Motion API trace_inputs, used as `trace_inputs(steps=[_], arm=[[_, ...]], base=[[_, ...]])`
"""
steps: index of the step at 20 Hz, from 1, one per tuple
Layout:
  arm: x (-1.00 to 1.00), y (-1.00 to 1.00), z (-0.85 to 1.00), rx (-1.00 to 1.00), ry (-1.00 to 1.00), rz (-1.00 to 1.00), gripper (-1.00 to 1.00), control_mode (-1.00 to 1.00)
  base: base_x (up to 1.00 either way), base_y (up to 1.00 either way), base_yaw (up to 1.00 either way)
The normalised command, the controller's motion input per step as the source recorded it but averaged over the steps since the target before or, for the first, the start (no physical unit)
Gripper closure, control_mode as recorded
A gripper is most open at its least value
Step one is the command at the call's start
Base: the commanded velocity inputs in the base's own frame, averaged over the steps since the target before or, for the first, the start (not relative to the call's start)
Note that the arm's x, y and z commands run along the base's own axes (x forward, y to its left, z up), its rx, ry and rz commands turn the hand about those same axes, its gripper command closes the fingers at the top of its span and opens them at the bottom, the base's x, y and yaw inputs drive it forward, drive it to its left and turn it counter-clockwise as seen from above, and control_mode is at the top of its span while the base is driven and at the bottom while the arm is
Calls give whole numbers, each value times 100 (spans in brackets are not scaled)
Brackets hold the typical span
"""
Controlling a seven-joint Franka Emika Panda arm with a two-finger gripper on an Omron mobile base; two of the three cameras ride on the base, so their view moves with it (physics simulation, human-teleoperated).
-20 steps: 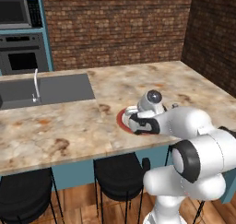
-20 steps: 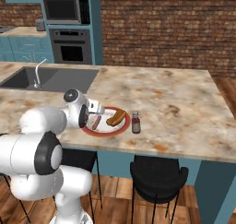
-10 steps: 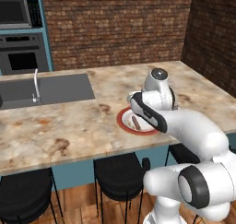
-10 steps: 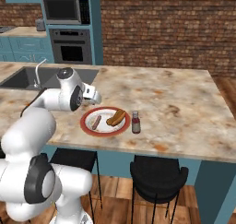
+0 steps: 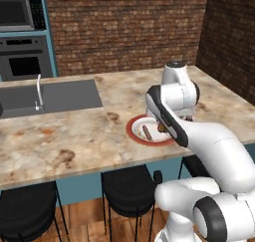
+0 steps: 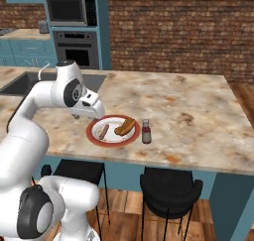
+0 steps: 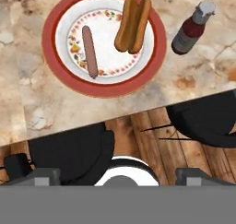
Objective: Move the hot dog bun to the plate on the dining table and place the condiment next to that plate. Then navigate to the fridge and take the sausage and place it on the plate as well.
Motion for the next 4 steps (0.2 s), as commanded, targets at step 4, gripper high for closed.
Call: trace_inputs(steps=[4], arm=[[-90, -32, -32, 0, 7, -5, -100, -100]], base=[[0, 0, 0]])
